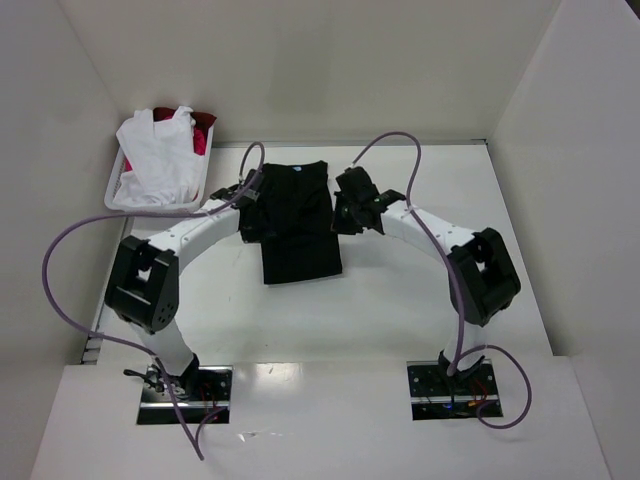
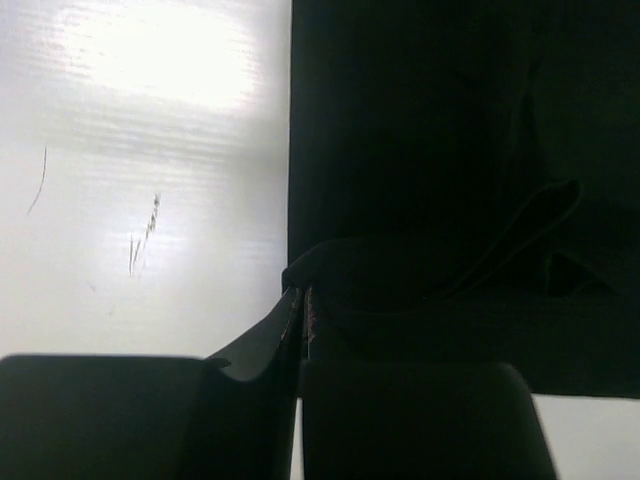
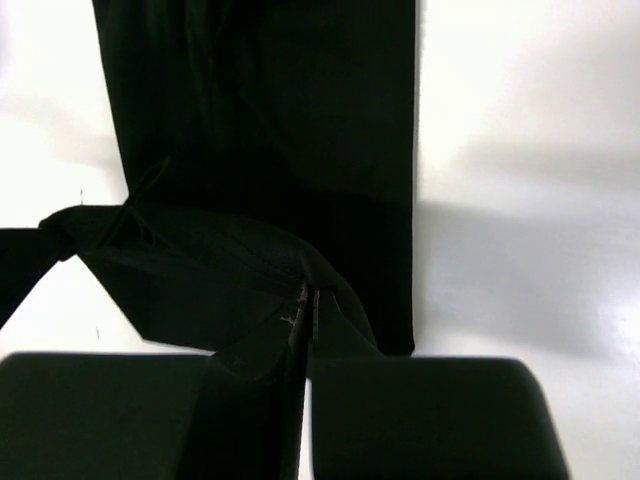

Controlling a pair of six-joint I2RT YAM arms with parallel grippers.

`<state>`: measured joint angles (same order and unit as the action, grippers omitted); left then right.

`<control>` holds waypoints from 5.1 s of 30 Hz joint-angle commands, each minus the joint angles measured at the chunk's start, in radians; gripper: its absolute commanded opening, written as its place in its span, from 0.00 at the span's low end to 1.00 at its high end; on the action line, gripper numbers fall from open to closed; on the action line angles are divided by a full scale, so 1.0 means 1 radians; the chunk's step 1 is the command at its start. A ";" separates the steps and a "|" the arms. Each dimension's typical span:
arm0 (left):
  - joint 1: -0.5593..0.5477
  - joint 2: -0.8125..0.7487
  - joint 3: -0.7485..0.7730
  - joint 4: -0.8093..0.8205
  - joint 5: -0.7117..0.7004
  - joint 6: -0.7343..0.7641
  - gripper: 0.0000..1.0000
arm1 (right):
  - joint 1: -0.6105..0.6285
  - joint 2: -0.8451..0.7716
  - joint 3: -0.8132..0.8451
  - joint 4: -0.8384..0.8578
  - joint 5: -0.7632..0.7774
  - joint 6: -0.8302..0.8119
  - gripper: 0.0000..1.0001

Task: Fold and stack the t-shirts
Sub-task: Fold the folded rectangular tshirt in 1/3 of the way, then grab one side of the 2/3 rectangular tshirt with both arms

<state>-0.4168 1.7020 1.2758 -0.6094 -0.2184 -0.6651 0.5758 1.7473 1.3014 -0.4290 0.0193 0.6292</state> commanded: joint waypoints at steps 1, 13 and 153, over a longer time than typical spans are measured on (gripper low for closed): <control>0.039 0.054 0.068 0.025 0.024 0.064 0.00 | -0.016 0.060 0.087 0.056 -0.013 -0.039 0.00; 0.101 0.266 0.258 0.062 0.108 0.173 0.06 | -0.057 0.234 0.220 0.065 -0.032 -0.059 0.06; 0.121 -0.064 -0.225 0.184 0.376 0.055 0.83 | 0.022 -0.036 -0.320 0.222 -0.105 -0.020 0.59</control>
<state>-0.2802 1.6688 1.0599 -0.4736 0.1001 -0.5632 0.5938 1.7081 0.9745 -0.2638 -0.0772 0.5980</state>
